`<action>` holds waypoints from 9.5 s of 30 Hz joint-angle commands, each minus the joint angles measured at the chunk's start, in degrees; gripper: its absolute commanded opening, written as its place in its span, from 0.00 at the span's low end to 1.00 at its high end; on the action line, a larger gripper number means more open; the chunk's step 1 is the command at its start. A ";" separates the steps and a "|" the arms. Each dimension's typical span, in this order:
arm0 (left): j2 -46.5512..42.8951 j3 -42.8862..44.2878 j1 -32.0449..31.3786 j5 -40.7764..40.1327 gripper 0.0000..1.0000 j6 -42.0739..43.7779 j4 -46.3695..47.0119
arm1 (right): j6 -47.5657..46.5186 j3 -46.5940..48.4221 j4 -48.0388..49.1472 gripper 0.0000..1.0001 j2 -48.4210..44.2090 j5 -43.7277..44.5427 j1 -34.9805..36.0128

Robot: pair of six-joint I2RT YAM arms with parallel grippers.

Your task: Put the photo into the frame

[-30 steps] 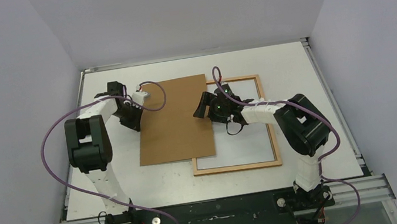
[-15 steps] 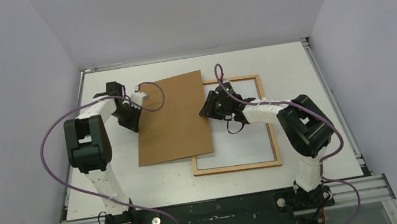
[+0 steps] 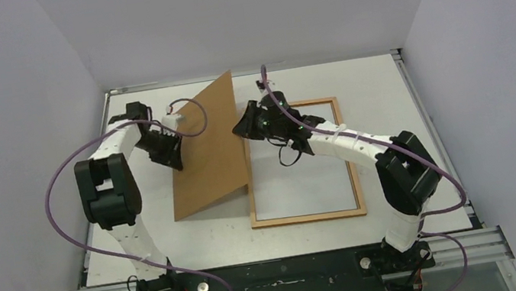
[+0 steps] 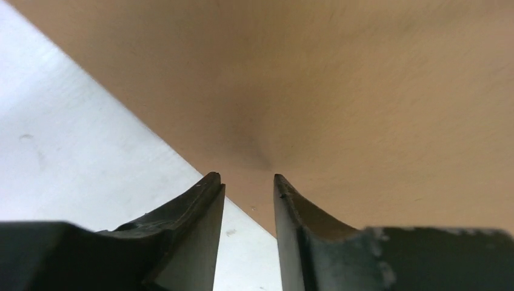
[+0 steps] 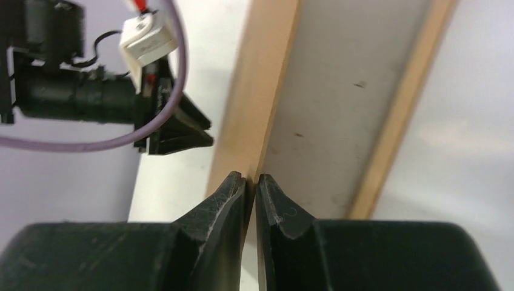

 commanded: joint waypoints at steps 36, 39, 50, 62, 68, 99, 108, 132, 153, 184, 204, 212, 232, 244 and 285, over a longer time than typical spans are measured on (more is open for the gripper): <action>-42.60 7.78 15.61 30.02 0.83 73.22 -35.15 | -28.54 27.27 -20.26 0.05 -2.98 9.87 25.46; -45.29 6.92 16.60 29.59 0.83 77.24 -36.75 | -27.63 23.42 -17.91 0.05 -5.38 10.56 27.36; -49.99 4.83 11.81 23.61 0.82 78.67 -39.10 | -27.85 19.34 -12.23 0.05 -8.93 8.36 29.91; -48.37 5.19 2.66 15.05 0.66 74.04 -39.16 | -31.27 23.19 -12.70 0.05 -8.28 8.90 32.46; -49.10 3.74 0.65 11.29 0.51 73.79 -39.17 | -32.85 23.58 -12.53 0.05 -8.58 10.57 33.72; -61.53 4.74 -8.24 -14.43 0.00 81.08 -39.40 | -14.83 20.63 -12.70 0.68 -10.74 6.29 22.51; -69.71 3.39 -8.24 -7.72 0.00 94.44 -29.26 | -13.24 17.35 -11.55 0.90 -11.52 0.48 13.81; -87.64 -32.63 -8.24 26.73 0.00 91.73 50.43 | 7.25 -3.51 21.66 0.98 -15.72 -40.21 -15.81; -87.99 -37.53 -8.24 22.58 0.00 86.37 52.71 | 23.40 -5.37 44.71 0.15 -18.85 -53.21 -17.21; -34.33 -8.06 -12.54 -4.09 0.96 7.39 18.51 | -4.98 3.21 -15.93 0.05 -35.08 -9.43 -31.09; 1.77 8.78 -28.93 -8.90 1.00 -30.20 31.40 | -10.87 5.03 -30.36 0.05 -44.55 1.87 -33.40; 6.38 9.94 -29.72 -5.91 0.80 -33.94 32.36 | -11.05 3.10 -30.08 0.05 -44.59 0.58 -33.41; 8.90 6.86 -32.50 -9.67 0.51 -36.31 35.32 | -10.18 0.38 -28.65 0.05 -44.65 -2.38 -33.58; 9.26 5.15 -32.85 -9.33 0.45 -37.73 36.50 | -10.15 0.37 -29.34 0.05 -44.83 -2.97 -33.60; -8.36 -16.05 -21.40 -11.29 0.21 -40.37 36.67 | 0.15 -13.01 -15.11 0.05 -44.89 -12.09 -33.48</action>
